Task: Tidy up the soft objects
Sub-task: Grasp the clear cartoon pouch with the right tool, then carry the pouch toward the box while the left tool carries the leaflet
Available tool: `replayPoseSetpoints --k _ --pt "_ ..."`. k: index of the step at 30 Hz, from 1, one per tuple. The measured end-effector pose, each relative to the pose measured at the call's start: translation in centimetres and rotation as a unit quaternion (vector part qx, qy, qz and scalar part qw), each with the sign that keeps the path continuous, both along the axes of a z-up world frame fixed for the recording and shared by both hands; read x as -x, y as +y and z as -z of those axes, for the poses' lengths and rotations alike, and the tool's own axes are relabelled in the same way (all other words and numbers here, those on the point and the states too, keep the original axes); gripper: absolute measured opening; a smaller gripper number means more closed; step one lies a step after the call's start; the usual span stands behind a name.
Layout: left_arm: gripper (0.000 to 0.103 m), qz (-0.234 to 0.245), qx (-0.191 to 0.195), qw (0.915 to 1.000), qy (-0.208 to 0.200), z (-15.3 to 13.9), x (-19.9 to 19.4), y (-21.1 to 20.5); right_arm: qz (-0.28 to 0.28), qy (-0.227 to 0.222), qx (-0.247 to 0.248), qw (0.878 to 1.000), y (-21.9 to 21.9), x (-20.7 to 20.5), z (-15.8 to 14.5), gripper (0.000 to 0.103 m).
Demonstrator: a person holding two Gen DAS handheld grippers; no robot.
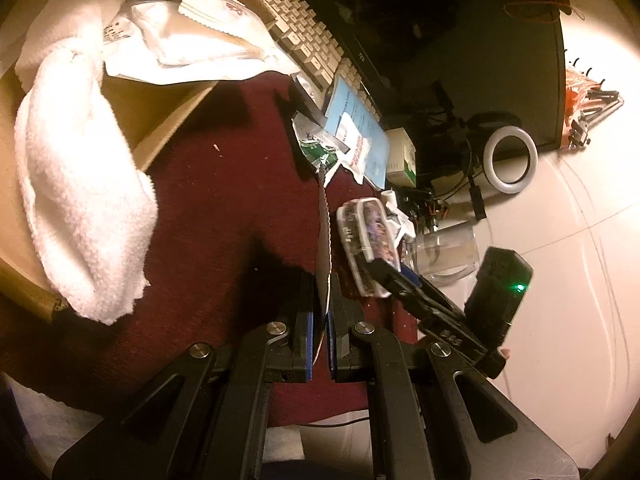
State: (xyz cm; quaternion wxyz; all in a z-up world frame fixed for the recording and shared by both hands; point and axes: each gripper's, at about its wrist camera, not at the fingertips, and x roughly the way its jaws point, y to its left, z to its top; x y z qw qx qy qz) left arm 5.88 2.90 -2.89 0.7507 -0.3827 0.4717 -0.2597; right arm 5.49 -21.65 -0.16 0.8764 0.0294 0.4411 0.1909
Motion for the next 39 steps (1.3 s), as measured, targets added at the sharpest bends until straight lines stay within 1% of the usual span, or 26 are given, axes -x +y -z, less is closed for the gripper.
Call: replayPoseSetpoints --k 3,5,8,11,15,17,18,19,20,24,29,31,34,37,39 --pt "0.004 0.001 0.001 1.0 0.001 0.1 0.1 0.1 0.005 -0.001 -0.025 1.0 -0.2 0.2 -0.2 0.072" --pt "0.004 0.005 -0.005 1.0 -0.001 0.0 0.2 -0.2 -0.01 0.002 -0.038 0.999 0.4 0.6 -0.3 0.072" --pt "0.004 -0.002 -0.026 0.9997 -0.001 0.0 0.1 -0.6 -0.038 0.001 -0.033 0.999 2.1 1.4 -0.2 0.072" --pt "0.004 0.003 -0.033 0.9994 -0.001 0.2 -0.1 -1.0 -0.052 0.004 -0.027 0.998 3.5 1.9 0.3 0.072" --pt "0.004 0.002 -0.028 0.9994 0.021 1.2 -0.7 -1.1 -0.066 0.01 -0.024 0.997 4.7 2.2 0.9 0.072" --pt "0.004 -0.008 -0.035 0.9992 0.017 1.3 -0.5 -1.1 -0.069 0.009 -0.027 0.997 4.7 2.2 0.9 0.072" --pt "0.001 -0.01 -0.032 0.9993 0.014 1.2 -0.5 -1.0 -0.069 0.009 -0.032 0.997 4.7 2.3 0.8 0.072" --pt "0.001 -0.015 -0.029 0.9994 0.012 1.0 -0.4 -0.9 -0.068 0.007 -0.037 0.997 4.5 2.3 0.8 0.072" --pt "0.001 -0.013 -0.026 0.9996 0.006 0.7 -0.3 -0.9 -0.067 0.005 -0.043 0.997 4.4 2.4 0.7 0.07" --pt "0.001 -0.01 0.003 0.9999 0.001 -0.2 -0.3 -0.2 -0.055 -0.011 -0.066 0.996 3.8 2.3 -0.5 0.07" --pt "0.001 -0.025 0.027 0.9993 -0.003 -1.4 -0.3 2.1 -0.053 -0.021 -0.077 0.995 4.3 1.5 -1.6 0.069" --pt "0.001 -0.032 0.035 0.9988 -0.014 -2.5 -0.3 3.3 -0.057 -0.026 -0.083 0.995 4.9 1.1 -2.2 0.069" --pt "0.001 -0.049 0.02 0.9978 -0.038 -4.7 -0.6 5.2 -0.062 -0.033 -0.091 0.993 6.3 0.1 -3.2 0.069" --pt "0.001 -0.072 0.009 0.9951 -0.067 -7.3 -1.5 7.8 -0.068 -0.032 -0.102 0.992 8.0 -1.5 -4.1 0.069" --pt "0.001 -0.087 -0.005 0.9933 -0.076 -8.6 -2.4 9.4 -0.064 -0.034 -0.097 0.993 9.4 -2.8 -4.8 0.069"
